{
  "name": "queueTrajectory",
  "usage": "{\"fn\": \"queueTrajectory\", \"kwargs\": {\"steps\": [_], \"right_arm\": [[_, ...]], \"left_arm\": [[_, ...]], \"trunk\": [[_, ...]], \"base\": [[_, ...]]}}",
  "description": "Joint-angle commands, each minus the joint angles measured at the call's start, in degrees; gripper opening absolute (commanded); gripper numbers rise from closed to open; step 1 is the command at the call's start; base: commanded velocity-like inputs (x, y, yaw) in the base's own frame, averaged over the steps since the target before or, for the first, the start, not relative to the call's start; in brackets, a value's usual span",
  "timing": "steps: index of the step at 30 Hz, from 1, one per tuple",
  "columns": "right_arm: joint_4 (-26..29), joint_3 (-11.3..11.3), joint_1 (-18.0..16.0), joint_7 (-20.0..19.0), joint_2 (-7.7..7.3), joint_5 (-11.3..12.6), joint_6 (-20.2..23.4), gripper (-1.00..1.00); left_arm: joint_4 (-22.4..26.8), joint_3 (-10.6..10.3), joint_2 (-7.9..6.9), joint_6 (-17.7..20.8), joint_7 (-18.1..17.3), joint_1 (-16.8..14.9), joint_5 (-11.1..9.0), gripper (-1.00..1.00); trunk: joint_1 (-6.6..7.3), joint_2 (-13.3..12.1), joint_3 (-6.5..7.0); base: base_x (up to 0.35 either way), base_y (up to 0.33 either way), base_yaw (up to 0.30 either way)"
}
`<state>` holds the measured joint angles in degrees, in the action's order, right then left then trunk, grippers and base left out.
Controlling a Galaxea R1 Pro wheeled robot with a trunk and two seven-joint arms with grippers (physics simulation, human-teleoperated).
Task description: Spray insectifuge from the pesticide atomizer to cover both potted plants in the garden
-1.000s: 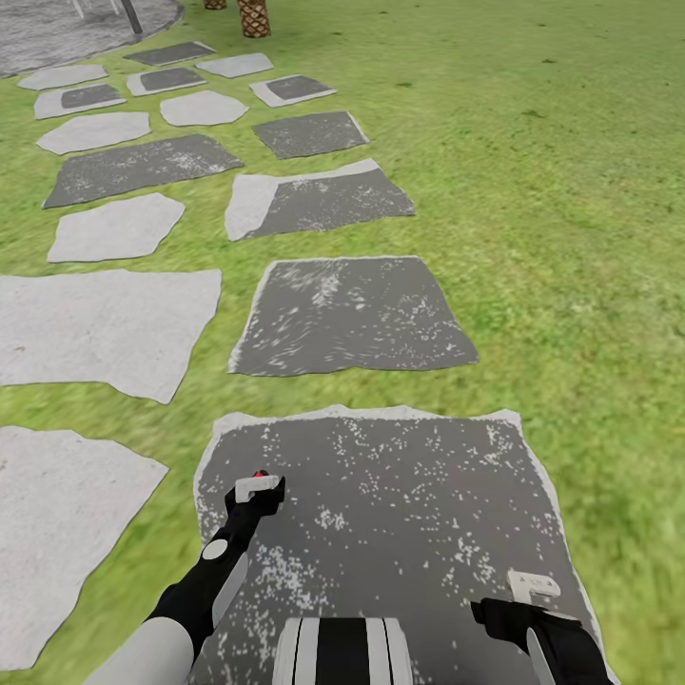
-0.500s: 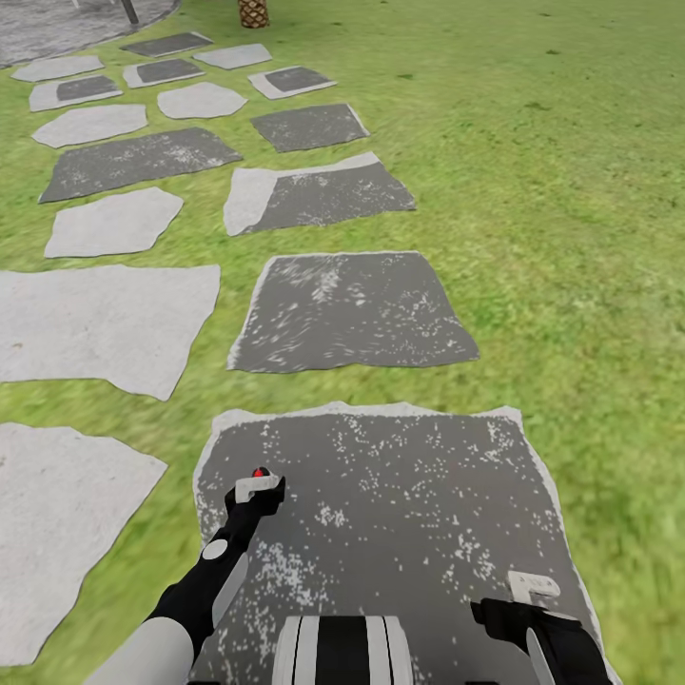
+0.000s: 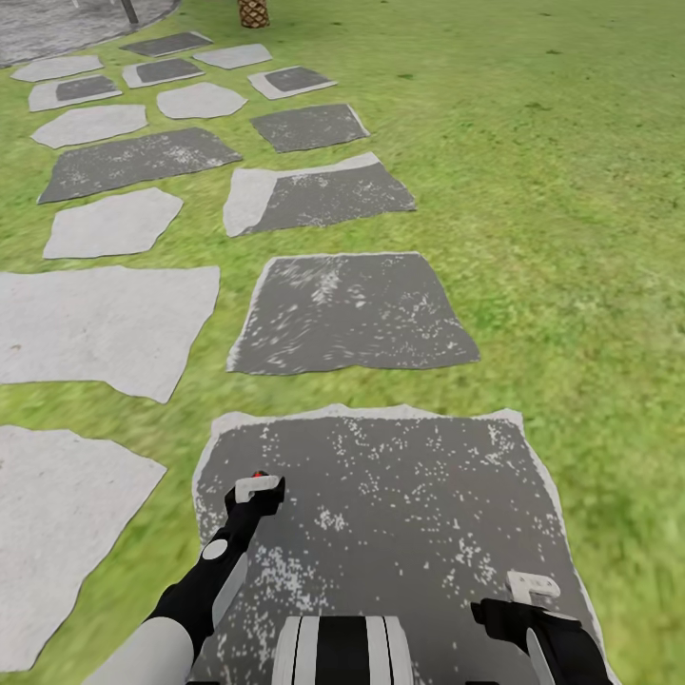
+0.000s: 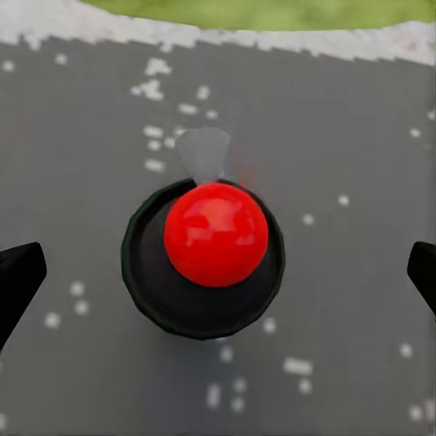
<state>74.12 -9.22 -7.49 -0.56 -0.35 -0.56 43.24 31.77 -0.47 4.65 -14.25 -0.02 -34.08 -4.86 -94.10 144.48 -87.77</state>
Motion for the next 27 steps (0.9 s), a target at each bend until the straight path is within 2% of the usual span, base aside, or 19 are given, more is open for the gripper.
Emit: {"fn": "queueTrajectory", "kwargs": {"steps": [1,27], "right_arm": [[0.06,-0.01,-0.01,-0.06,0.0,-0.06,0.27,1.0],[0.06,0.05,-0.05,-0.06,0.0,-0.06,0.26,1.0]], "left_arm": [[-0.04,-0.06,0.0,-0.17,-0.02,-0.02,-0.5,1.0],[-0.04,-0.06,0.0,-0.17,0.02,-0.02,-0.53,1.0]], "trunk": [[0.01,0.01,-0.03],[0.01,0.01,-0.06]], "base": [[0.021,0.0,0.0],[0.002,0.008,0.0]]}}
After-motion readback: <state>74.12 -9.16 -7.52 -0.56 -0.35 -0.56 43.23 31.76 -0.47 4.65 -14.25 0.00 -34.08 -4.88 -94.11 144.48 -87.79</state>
